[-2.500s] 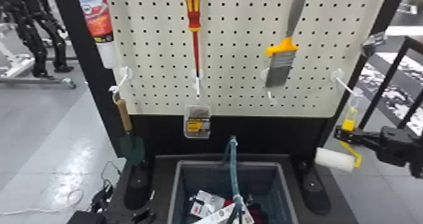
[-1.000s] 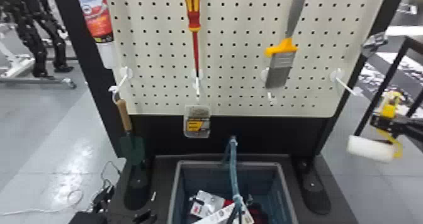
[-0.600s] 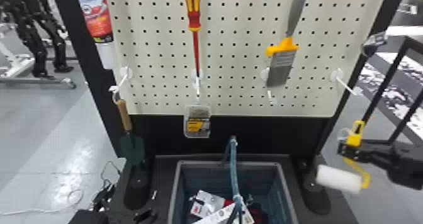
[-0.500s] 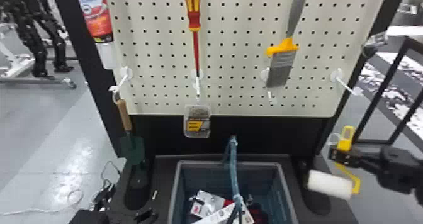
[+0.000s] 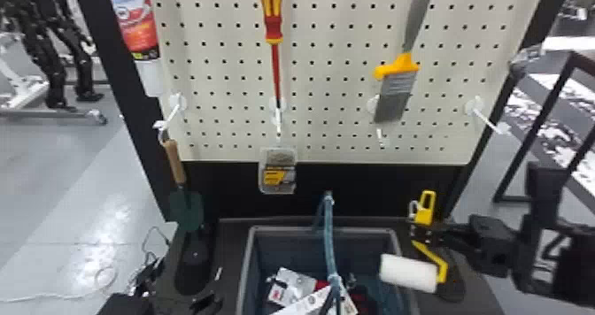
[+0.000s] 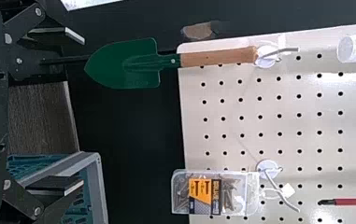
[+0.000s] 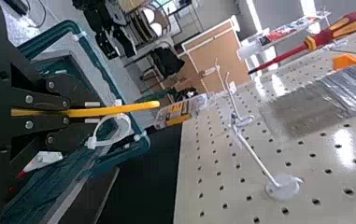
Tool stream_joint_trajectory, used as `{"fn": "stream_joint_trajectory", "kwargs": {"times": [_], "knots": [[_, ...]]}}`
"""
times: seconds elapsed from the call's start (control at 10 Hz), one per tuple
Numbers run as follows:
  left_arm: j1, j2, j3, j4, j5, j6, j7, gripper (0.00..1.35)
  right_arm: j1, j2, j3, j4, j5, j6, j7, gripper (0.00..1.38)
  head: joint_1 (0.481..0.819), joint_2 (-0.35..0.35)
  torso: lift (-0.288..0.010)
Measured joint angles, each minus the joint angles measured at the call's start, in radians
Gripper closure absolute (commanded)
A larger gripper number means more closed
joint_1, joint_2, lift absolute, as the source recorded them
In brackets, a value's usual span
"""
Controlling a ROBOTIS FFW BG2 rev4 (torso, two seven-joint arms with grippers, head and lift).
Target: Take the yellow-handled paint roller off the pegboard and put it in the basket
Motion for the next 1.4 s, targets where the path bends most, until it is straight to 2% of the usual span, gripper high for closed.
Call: {"fn": "stream_joint_trajectory", "kwargs": {"times": [0.4, 0.7, 0.8, 0.9, 1.0, 1.1, 1.2, 1.4], "knots": [[-0.005, 0.001, -0.002, 0.006, 0.003, -0.004, 0.0, 0.24, -0.056, 0.029, 0.16, 0.111, -0.047, -0.047, 0.012, 1.28, 0.549, 0.0, -0.1], [-0.012, 0.003, -0.005, 0.011, 0.004, -0.007, 0.0, 0.24, -0.137, 0.048, 0.287, 0.25, -0.073, -0.111, 0.034, 1.28, 0.549, 0.0, -0.1], [-0.013, 0.005, -0.007, 0.013, 0.006, -0.007, 0.0, 0.24, -0.159, 0.05, 0.313, 0.284, -0.08, -0.126, 0.035, 1.09, 0.549, 0.0, -0.1], [-0.013, 0.004, -0.007, 0.014, 0.007, -0.008, 0.0, 0.24, -0.167, 0.052, 0.32, 0.304, -0.084, -0.131, 0.035, 0.47, 0.549, 0.0, -0.1], [-0.012, 0.002, -0.006, 0.014, 0.007, -0.01, 0.0, 0.24, -0.168, 0.053, 0.32, 0.315, -0.087, -0.138, 0.033, 0.05, 0.549, 0.0, -0.1], [-0.011, 0.002, -0.006, 0.015, 0.007, -0.011, 0.0, 0.24, -0.169, 0.051, 0.314, 0.321, -0.082, -0.145, 0.032, 0.06, 0.549, 0.0, -0.1], [-0.011, 0.002, -0.006, 0.015, 0.007, -0.012, 0.0, 0.24, -0.167, 0.051, 0.302, 0.321, -0.078, -0.151, 0.027, 0.2, 0.549, 0.0, -0.1], [-0.011, 0.002, -0.006, 0.014, 0.007, -0.012, 0.0, 0.24, -0.159, 0.05, 0.289, 0.318, -0.077, -0.156, 0.024, 0.33, 0.549, 0.0, -0.1]]}}
